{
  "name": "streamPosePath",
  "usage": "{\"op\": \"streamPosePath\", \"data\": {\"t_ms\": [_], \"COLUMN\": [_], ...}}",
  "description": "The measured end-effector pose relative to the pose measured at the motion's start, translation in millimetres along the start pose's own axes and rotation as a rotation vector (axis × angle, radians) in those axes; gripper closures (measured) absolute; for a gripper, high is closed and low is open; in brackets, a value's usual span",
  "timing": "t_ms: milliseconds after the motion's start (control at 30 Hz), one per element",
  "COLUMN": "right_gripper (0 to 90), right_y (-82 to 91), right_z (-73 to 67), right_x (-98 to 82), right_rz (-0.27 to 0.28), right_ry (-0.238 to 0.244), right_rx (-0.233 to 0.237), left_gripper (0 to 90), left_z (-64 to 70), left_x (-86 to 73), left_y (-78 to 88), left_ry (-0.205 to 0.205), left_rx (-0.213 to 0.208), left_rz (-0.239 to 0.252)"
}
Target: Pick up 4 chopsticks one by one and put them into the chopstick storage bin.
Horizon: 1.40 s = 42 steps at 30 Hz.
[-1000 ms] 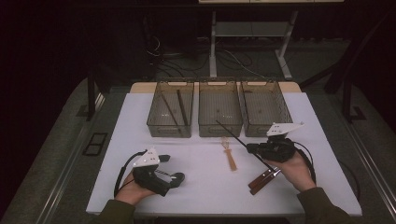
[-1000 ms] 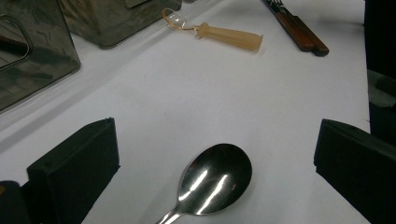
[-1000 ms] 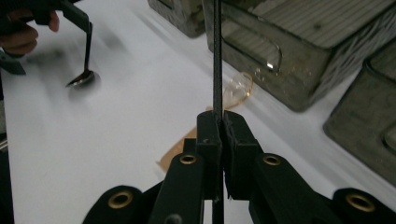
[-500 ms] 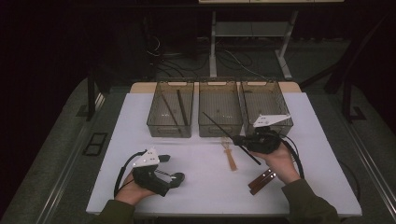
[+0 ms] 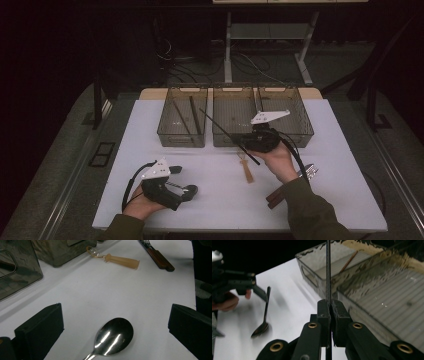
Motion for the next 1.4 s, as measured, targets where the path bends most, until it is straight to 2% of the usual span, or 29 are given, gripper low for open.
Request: {"op": "streamPosePath", "data": {"t_ms": [433,567,800,1133,1400], "right_gripper": [85.8,85.8,85.8,85.8,85.8], "right_y": [-32.1,-42.7,-61.6,-97.2,-129.3], "right_z": [10.3,14.5,18.1,19.0,21.0], "right_x": [40.0,51.7,71.5,97.9,112.1], "right_rz": [0.032,0.038,0.052,0.051,0.039], "right_ry": [-0.018,-0.004,-0.014,-0.003,-0.001], "right_rx": [-0.036,-0.057,-0.077,-0.082,-0.098], "left_gripper": [0.0,0.0,0.0,0.0,0.0], "left_z": [0.2,0.4,0.3,0.5,0.7], "left_x": [0.4,0.7,0.8,1.5,2.2], "left_y": [0.8,0.8,0.5,1.2,2.3], "left_ry": [0.003,0.002,0.0,-0.001,0.0], "left_rx": [-0.004,-0.006,-0.006,-0.01,-0.017], "left_rz": [0.004,0.005,0.007,0.011,0.017]}}
Point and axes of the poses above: each handheld gripper's, and its own axes: y roughly backward along the jaws, x roughly out of its top, z roughly to its right, the point moved 5 cm from there along -y, roughly forward along the jaws, and after that the axes turned 9 degrees about x, right-handed, at the moved point
